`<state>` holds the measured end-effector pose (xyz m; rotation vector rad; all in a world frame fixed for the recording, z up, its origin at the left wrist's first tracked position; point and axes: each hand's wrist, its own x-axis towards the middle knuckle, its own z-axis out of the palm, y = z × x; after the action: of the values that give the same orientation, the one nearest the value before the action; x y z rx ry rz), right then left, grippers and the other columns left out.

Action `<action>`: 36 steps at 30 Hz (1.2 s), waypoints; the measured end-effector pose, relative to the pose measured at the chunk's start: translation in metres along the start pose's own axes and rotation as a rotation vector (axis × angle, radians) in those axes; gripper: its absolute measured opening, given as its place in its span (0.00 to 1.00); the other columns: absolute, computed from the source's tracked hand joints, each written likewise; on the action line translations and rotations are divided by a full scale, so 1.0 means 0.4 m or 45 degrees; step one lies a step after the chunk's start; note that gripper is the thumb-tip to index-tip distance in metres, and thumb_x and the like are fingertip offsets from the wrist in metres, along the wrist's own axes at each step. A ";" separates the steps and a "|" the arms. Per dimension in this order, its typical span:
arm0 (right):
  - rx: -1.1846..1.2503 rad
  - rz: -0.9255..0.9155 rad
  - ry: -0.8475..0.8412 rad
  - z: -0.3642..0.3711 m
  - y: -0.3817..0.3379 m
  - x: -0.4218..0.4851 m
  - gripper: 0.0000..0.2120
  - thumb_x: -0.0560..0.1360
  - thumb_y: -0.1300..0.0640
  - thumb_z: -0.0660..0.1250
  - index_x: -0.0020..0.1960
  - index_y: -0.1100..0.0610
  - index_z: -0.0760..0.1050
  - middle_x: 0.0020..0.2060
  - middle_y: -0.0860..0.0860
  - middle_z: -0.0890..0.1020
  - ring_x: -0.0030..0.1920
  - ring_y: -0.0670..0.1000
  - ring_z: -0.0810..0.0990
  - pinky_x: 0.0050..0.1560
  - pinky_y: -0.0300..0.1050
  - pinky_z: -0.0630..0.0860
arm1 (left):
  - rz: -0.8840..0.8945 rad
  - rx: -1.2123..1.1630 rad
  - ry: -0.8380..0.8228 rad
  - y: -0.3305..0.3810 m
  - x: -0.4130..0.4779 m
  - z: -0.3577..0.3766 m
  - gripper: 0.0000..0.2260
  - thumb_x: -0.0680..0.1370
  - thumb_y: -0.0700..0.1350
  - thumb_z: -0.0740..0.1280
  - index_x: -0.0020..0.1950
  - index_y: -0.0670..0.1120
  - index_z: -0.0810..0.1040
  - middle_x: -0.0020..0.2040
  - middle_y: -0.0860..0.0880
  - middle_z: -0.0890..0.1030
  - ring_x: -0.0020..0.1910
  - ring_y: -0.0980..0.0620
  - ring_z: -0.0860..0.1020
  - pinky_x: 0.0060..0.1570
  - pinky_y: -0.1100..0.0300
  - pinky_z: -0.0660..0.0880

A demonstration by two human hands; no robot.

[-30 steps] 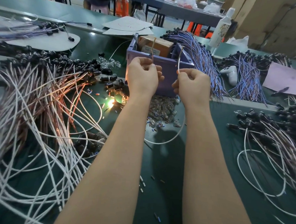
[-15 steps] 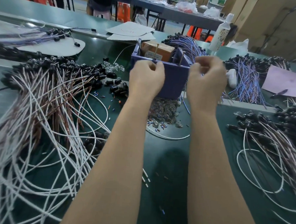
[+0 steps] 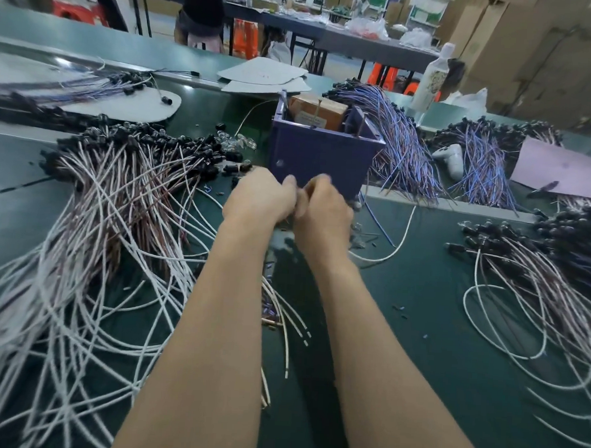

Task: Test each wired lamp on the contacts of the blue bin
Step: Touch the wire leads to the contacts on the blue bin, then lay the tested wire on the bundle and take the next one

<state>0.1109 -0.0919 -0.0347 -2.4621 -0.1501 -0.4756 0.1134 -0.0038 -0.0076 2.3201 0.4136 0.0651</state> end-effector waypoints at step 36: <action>-0.158 0.755 0.525 -0.502 0.480 -0.112 0.10 0.75 0.57 0.65 0.56 0.55 0.78 0.54 0.57 0.81 0.56 0.59 0.77 0.54 0.49 0.74 | 0.448 -0.644 -0.527 0.482 -0.239 0.531 0.09 0.77 0.43 0.62 0.38 0.43 0.76 0.42 0.43 0.82 0.45 0.44 0.79 0.46 0.57 0.75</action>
<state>0.0508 -0.3655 -0.0088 -2.3116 0.7724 -0.7178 0.1121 -0.3062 -0.0146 1.8158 -0.2054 -0.1256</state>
